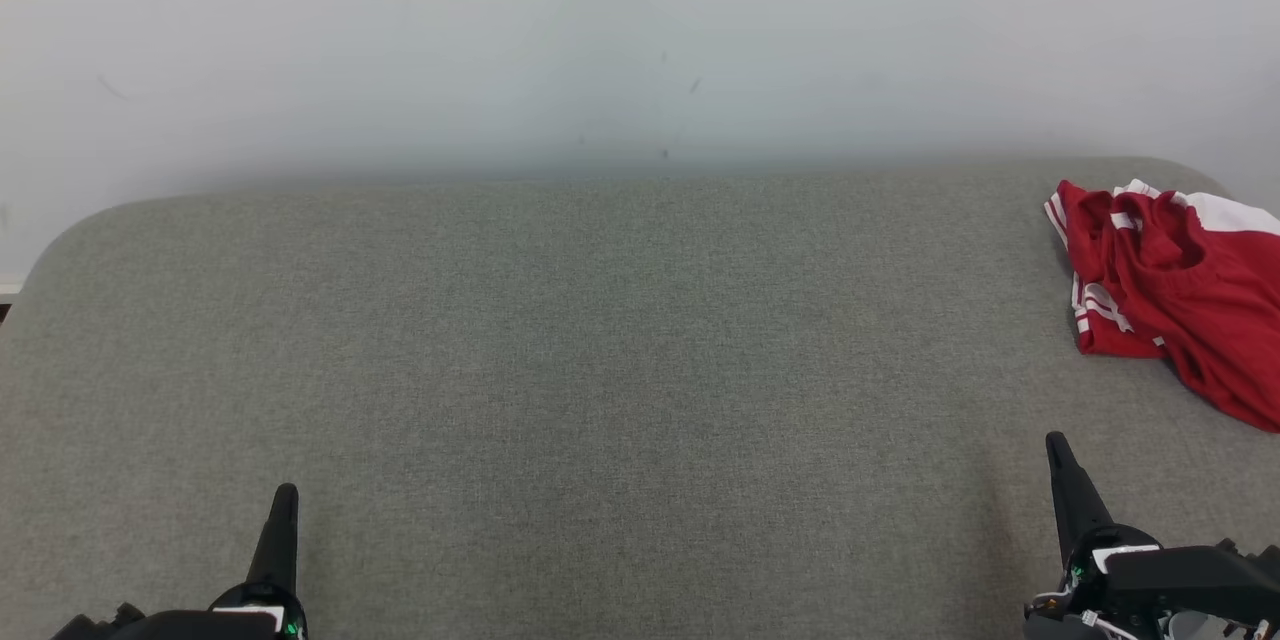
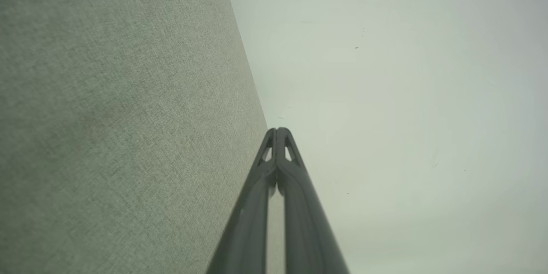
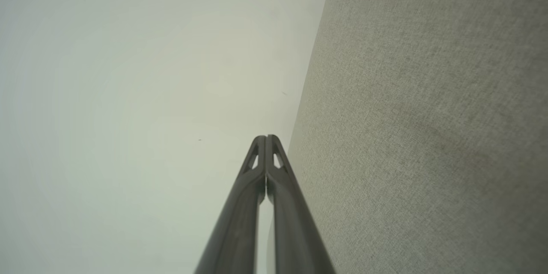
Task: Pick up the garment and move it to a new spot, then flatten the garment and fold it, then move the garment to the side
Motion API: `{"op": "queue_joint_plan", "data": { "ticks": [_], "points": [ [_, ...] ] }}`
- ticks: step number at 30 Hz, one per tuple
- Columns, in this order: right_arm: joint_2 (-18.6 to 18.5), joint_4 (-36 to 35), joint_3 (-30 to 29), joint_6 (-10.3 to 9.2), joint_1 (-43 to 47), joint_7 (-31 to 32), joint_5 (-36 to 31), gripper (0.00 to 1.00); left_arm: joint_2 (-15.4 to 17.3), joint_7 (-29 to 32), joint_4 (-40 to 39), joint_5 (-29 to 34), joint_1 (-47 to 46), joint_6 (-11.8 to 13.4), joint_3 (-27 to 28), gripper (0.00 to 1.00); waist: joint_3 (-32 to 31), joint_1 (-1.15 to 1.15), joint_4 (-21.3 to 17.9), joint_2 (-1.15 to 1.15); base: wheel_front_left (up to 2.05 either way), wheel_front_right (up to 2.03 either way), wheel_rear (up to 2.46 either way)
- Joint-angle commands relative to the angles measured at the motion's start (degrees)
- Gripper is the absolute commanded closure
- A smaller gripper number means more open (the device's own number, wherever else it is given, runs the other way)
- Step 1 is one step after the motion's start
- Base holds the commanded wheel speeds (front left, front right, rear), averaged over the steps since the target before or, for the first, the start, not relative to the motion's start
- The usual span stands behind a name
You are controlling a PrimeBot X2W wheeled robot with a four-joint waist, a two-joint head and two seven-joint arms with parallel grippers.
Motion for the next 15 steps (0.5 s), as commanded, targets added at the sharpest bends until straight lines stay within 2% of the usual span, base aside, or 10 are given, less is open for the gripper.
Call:
{"op": "queue_joint_plan", "data": {
  "ticks": [1,15],
  "points": [
    [0.10,-0.16,-0.27,0.04,-0.92,0.30,1.27,1.00,-0.03,0.35,-0.03,-1.48,-0.81,-0.50,0.22,1.00,0.00,0.00,0.04,0.00,0.00,0.00,0.00],
    [0.39,0.06,-0.74,0.04,-1.12,1.69,6.66,1.00,-0.07,1.83,0.41,-7.46,-1.48,-0.39,0.25,1.00,-0.01,0.00,0.35,0.00,0.00,0.00,0.00]
  ]
}}
